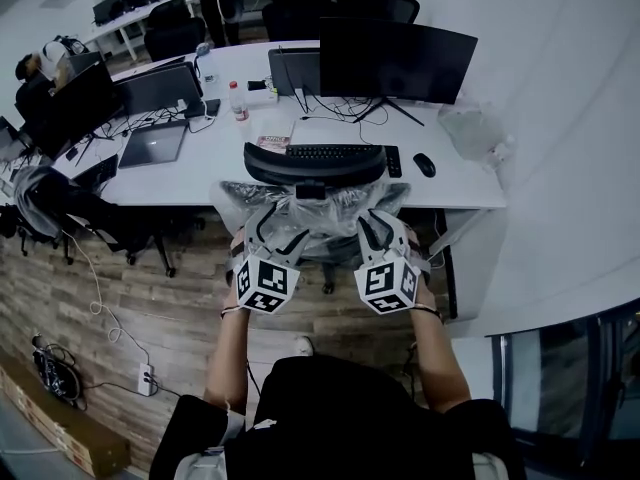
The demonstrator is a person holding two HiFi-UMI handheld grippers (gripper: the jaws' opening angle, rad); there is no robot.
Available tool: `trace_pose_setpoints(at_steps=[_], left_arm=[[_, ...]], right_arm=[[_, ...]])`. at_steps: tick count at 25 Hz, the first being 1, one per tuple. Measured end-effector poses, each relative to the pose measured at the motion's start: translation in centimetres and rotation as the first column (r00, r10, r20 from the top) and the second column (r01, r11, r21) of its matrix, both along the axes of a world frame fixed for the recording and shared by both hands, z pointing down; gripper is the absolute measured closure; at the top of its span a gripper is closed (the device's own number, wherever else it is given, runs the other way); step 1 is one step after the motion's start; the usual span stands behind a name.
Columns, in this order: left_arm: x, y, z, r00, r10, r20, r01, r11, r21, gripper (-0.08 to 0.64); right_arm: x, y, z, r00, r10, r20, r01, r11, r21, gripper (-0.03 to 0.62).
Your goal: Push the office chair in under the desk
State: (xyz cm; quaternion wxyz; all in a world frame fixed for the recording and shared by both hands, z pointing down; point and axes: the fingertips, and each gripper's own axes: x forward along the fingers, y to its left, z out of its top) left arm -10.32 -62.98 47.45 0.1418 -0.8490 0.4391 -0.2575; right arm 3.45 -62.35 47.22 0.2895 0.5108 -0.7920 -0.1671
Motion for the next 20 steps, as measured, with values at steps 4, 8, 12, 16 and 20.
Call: trace_pose_setpoints(at_steps=[4,8,12,16,20], left_arm=[[-0.7,1.4,-1.5,0.991,-0.062,-0.117,0.064,0.998,0.015,0.305],[-1.5,2.6,-3.3,0.978,-0.131,-0.161,0.145,0.987,0.074,0.431],[-0.8,3.9,-4.0,0.978,-0.133,-0.163,0.153,0.981,0.116,0.492],[0.3,5.0,-4.5,0.972,-0.103,-0.213,0.125,0.988,0.093,0.531],[1.6,5.9,-4.0,0.971,-0.068,-0.229,0.082,0.995,0.049,0.541]], right_arm=[[0.3,1.4,-0.8,0.999,0.016,0.028,-0.016,0.999,0.033,0.521],[0.5,2.6,-1.6,0.997,0.020,0.076,-0.024,0.999,0.042,0.539],[1.0,3.4,-2.0,0.994,0.034,0.106,-0.041,0.997,0.062,0.555],[1.5,4.0,-3.0,0.987,0.036,0.159,-0.047,0.997,0.063,0.561],[2.0,4.6,-3.7,0.977,0.033,0.212,-0.048,0.997,0.066,0.565]])
